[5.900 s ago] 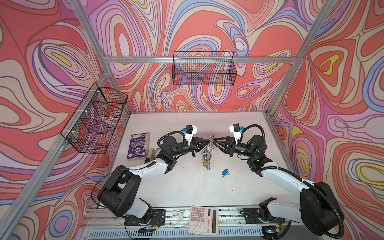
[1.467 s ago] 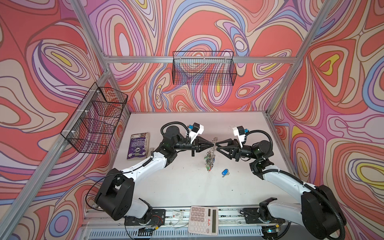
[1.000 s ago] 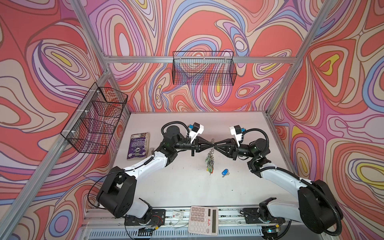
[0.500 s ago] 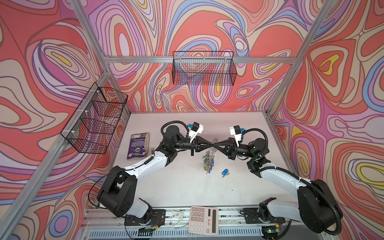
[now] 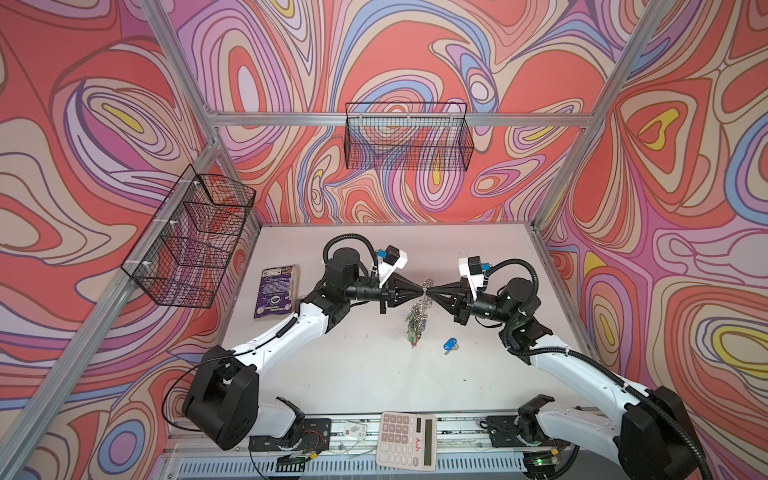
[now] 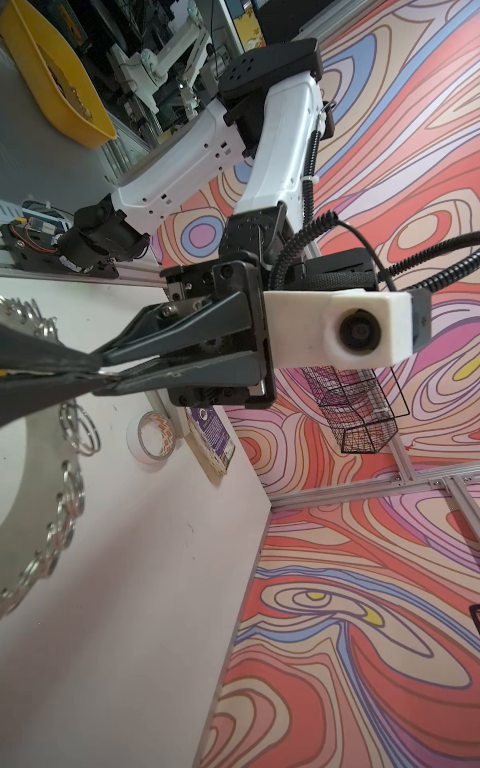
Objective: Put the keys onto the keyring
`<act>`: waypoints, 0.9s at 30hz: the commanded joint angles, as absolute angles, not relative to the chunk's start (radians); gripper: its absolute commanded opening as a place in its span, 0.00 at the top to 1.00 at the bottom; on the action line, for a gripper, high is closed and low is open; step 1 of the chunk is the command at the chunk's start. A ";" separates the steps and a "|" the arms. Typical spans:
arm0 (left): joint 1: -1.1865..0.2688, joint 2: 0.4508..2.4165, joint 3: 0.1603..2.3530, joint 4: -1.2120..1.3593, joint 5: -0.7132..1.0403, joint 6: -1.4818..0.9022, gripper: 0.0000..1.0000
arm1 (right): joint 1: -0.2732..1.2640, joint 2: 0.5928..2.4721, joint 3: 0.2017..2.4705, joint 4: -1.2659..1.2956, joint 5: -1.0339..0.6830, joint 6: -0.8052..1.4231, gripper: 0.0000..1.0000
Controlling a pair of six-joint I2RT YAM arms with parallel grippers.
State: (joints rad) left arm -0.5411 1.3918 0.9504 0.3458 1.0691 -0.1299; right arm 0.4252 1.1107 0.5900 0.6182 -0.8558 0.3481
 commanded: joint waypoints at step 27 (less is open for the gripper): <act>-0.517 1.401 1.020 0.047 1.073 0.144 0.58 | 0.468 1.120 0.506 0.762 -0.850 0.210 1.00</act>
State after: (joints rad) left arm -0.5114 1.3788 0.9726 0.0685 1.0576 0.0910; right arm 0.4595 1.1225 0.5098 0.6807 -0.8494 0.2184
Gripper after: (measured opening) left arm 0.418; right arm 0.047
